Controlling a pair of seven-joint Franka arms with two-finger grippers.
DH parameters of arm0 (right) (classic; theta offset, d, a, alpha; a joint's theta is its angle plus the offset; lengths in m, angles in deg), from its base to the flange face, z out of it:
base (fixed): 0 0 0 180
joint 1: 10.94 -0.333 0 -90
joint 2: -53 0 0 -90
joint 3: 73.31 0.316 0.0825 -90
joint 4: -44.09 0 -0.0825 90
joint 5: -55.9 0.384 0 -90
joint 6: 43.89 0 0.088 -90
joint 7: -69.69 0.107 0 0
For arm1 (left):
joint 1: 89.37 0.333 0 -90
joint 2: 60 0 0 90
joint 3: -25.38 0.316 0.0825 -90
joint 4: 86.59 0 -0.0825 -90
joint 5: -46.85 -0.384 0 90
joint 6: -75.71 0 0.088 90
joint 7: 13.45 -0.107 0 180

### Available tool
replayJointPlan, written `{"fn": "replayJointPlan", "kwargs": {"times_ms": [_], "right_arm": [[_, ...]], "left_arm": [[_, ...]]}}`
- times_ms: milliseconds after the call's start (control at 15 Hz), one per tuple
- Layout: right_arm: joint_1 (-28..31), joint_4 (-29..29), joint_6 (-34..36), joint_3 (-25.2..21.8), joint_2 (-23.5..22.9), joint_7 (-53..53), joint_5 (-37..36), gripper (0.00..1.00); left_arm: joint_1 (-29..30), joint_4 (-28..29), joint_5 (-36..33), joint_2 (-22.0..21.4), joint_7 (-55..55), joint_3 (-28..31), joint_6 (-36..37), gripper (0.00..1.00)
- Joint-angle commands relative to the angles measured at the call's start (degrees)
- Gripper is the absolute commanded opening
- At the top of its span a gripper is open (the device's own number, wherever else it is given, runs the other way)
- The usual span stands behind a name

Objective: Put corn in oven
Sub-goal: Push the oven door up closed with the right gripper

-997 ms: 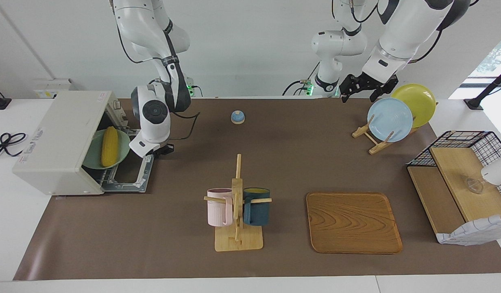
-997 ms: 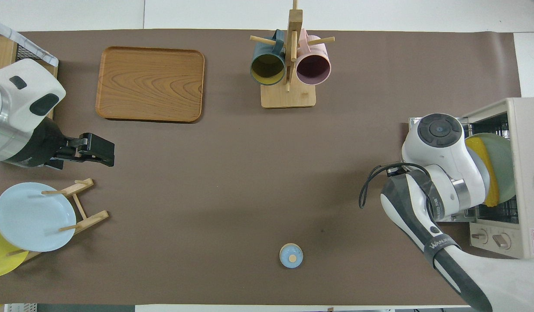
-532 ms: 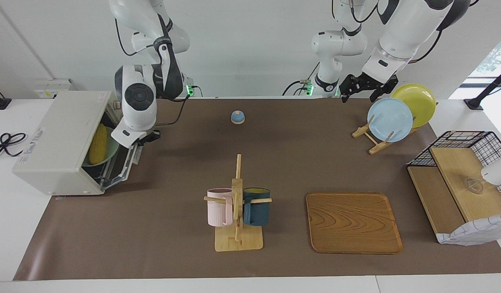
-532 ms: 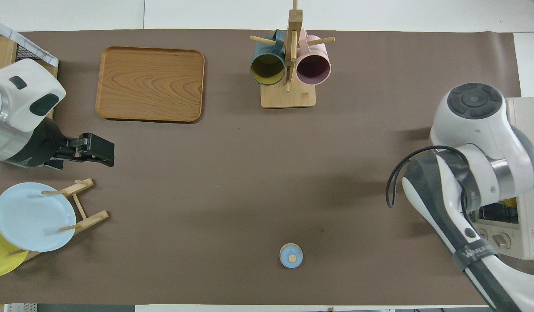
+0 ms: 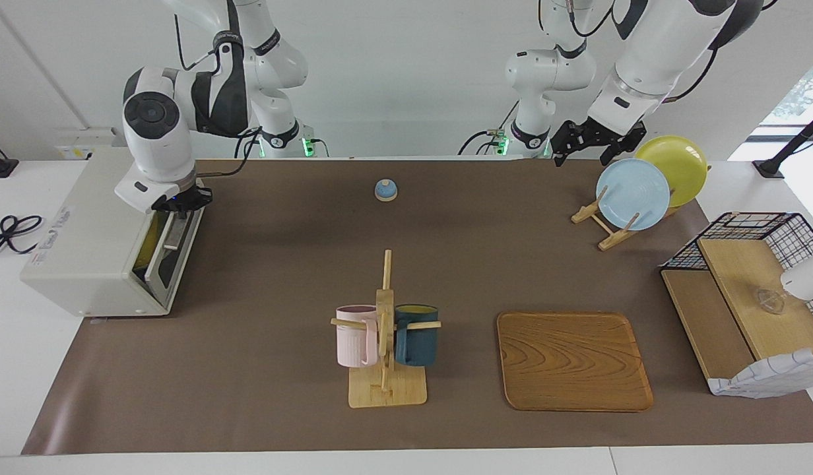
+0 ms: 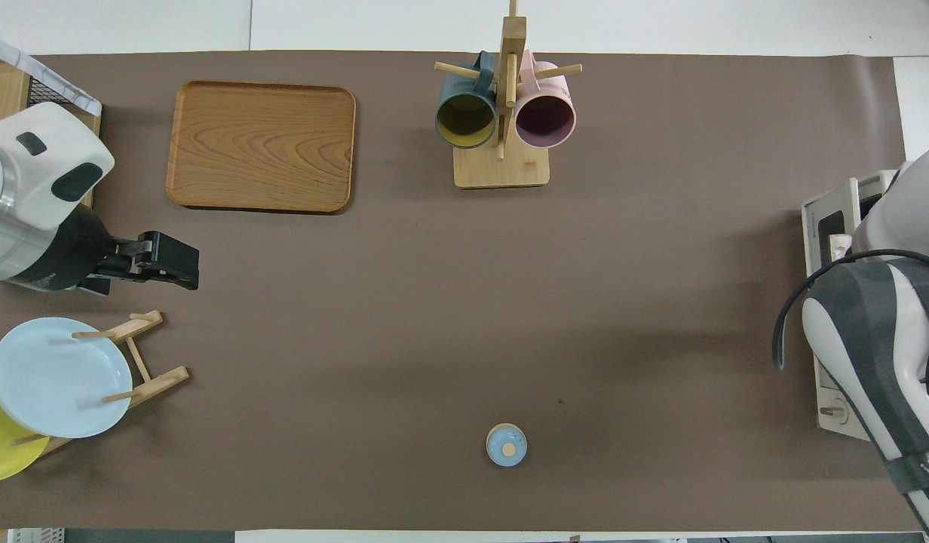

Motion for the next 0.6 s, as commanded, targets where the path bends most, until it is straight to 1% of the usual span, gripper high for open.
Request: {"fn": "replayJointPlan", "kwargs": {"times_ms": [0,133,266,332,465,532], "right_arm": [[2.1,0.2,0.6,0.4,1.6,-3.8,-0.8,0.0],[2.1,-1.0,0.8,0.4,1.6,-4.2,-0.8,0.0],[2.1,-2.7,3.2,0.4,1.7,-4.3,1.1,0.0],[2.0,-5.9,6.1,0.5,1.4,-4.1,3.7,0.0],[1.1,-15.4,13.7,1.0,-0.6,-3.3,9.2,0.0],[1.1,-18.6,15.9,1.0,-1.1,-3.0,11.0,0.04]], "left_arm": [[0.9,-0.3,0.8,-0.3,-0.1,-0.3,0.9,1.0],[0.9,-0.3,0.8,-0.3,-0.1,-0.3,0.9,1.0],[0.9,-0.3,0.8,-0.3,-0.1,-0.3,0.9,1.0],[0.9,-0.4,0.8,-0.3,-0.1,-0.3,0.9,1.0],[0.9,-0.4,0.8,-0.3,-0.1,-0.3,0.9,1.0],[0.9,-0.3,0.8,-0.3,-0.1,-0.3,0.9,1.0]]}}
